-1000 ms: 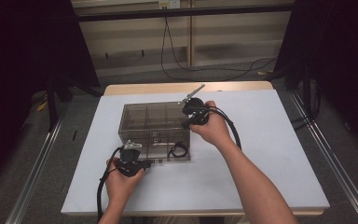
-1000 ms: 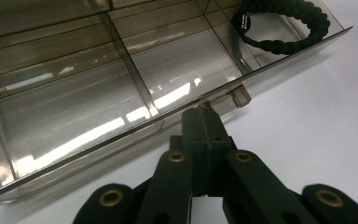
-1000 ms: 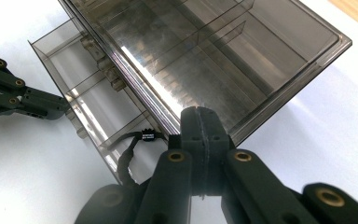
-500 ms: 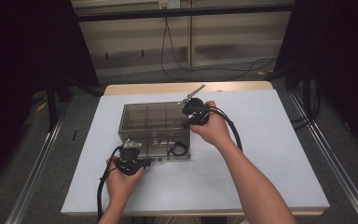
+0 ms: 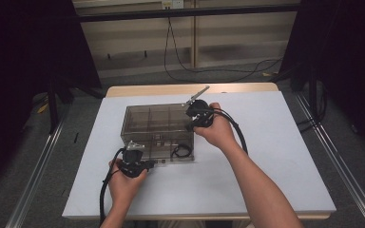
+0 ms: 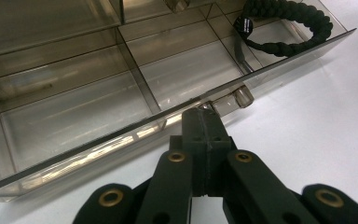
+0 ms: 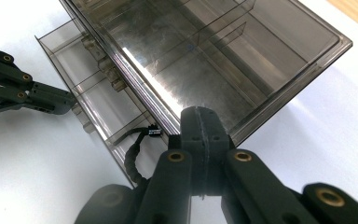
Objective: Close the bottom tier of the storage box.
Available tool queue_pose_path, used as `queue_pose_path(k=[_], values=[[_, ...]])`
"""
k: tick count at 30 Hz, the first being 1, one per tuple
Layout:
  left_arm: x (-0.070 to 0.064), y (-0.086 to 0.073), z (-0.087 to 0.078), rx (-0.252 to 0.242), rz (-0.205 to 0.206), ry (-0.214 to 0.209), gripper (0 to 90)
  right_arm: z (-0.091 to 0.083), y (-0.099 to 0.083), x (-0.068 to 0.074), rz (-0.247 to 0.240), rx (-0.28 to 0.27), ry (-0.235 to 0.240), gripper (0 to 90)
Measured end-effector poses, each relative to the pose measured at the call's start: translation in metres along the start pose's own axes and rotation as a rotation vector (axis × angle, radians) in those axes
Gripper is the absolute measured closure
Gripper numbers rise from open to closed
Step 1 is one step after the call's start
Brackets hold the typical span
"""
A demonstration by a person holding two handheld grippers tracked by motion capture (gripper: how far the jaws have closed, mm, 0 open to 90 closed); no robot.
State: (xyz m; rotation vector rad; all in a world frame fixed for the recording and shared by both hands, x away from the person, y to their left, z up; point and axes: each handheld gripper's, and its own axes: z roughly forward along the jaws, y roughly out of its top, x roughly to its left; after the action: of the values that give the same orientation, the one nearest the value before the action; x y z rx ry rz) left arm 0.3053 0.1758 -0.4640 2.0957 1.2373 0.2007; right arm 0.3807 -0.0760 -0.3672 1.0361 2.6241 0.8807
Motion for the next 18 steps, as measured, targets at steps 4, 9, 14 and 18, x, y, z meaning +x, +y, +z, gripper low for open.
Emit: queue_pose_path(k=[4, 9, 14, 18], values=[[0.0003, 0.0005, 0.0002, 0.001, 0.006, 0.003, 90.0, 0.0001, 0.0003, 0.0008, 0.002, -0.001, -0.005, 90.0], [0.0017, 0.001, 0.0006, 0.002, 0.01, 0.008, 90.0, 0.0001, 0.0003, 0.0009, 0.004, -0.001, -0.006, 90.0], [0.0021, 0.0016, 0.001, 0.001, 0.012, 0.011, 90.0, 0.0001, 0.0001, 0.0011, 0.005, -0.002, -0.007, 90.0], [0.0022, 0.0018, 0.0014, -0.002, 0.008, 0.014, 90.0, 0.0001, 0.0001, 0.0011, -0.004, -0.001, -0.01, 90.0]])
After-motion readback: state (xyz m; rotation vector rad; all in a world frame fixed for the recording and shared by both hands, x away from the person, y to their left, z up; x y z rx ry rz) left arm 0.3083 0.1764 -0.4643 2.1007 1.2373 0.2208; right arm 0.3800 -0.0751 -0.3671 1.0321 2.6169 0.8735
